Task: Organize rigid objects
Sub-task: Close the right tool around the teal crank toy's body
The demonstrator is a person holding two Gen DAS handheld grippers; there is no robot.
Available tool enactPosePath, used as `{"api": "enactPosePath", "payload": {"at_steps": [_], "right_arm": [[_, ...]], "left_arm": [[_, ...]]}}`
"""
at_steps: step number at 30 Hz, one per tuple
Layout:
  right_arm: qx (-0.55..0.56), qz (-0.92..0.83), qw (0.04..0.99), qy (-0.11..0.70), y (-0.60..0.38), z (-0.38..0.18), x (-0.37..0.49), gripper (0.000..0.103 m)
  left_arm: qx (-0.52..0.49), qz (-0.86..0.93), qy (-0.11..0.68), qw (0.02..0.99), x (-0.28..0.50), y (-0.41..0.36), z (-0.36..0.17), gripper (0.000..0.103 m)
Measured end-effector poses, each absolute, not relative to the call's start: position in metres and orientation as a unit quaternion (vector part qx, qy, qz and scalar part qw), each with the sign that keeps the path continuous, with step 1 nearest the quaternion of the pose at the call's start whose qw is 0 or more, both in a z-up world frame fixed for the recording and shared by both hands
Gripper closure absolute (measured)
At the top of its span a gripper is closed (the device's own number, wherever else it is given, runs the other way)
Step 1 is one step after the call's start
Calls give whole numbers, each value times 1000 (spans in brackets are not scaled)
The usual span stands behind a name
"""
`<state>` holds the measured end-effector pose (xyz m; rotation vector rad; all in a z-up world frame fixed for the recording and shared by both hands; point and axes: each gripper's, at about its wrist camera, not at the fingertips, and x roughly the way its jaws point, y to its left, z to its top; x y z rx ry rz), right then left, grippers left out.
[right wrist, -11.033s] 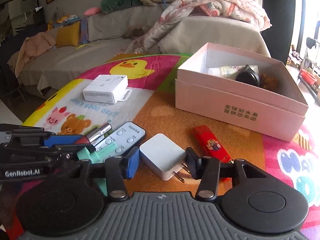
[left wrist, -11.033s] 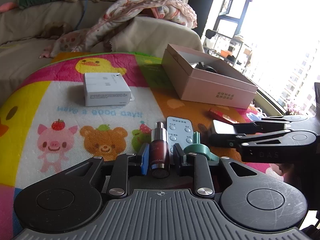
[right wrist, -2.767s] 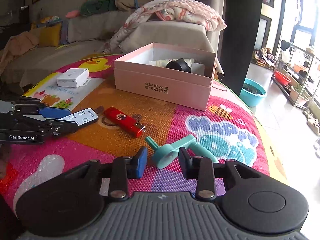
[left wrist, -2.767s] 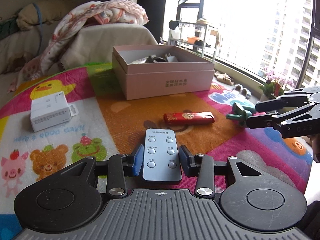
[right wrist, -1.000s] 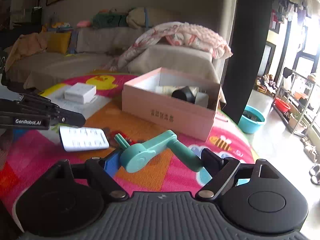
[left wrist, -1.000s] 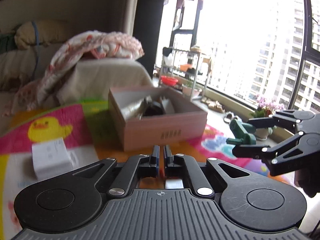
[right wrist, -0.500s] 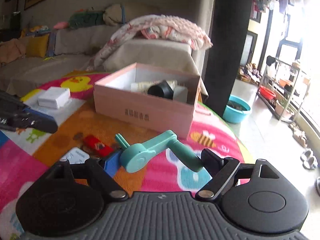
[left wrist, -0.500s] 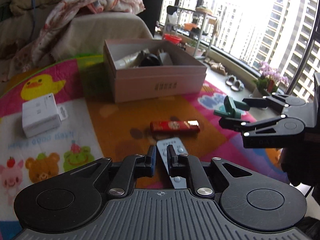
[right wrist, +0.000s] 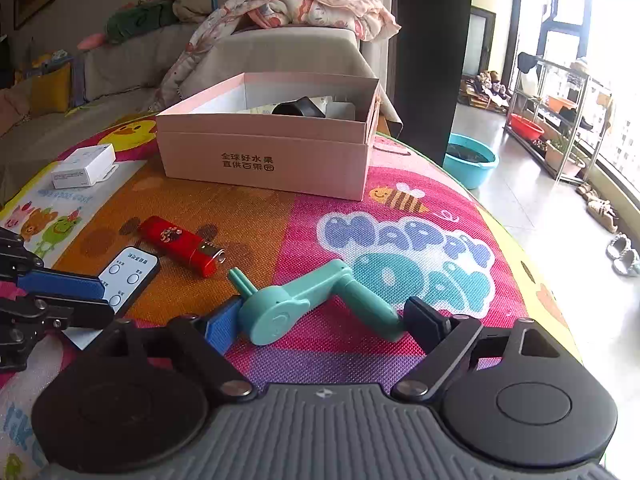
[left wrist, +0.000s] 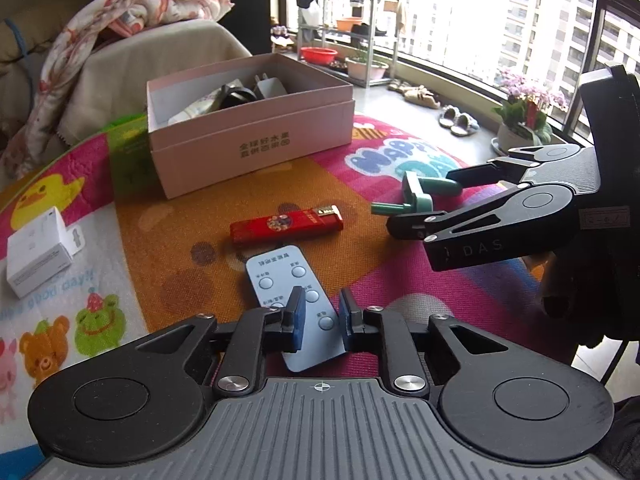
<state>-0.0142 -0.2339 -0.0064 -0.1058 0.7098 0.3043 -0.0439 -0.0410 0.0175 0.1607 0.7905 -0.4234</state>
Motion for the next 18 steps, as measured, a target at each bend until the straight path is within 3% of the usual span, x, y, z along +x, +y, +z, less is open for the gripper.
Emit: {"api": "enactPosePath", "payload": {"at_steps": [2, 5, 12, 18], "right_arm": [[-52, 148, 925, 346, -234, -6, -14, 16], [-51, 148, 925, 346, -234, -6, -14, 16], [-51, 148, 925, 346, -234, -7, -14, 16], [-51, 148, 925, 346, -234, -7, -14, 16]], "left_arm": [[77, -216, 382, 895, -46, -44, 17, 62], [83, -227, 378, 893, -48, -49, 16, 50], [133, -169, 349, 912, -53, -47, 13, 53], [68, -170, 376, 908, -41, -29, 10, 53]]}}
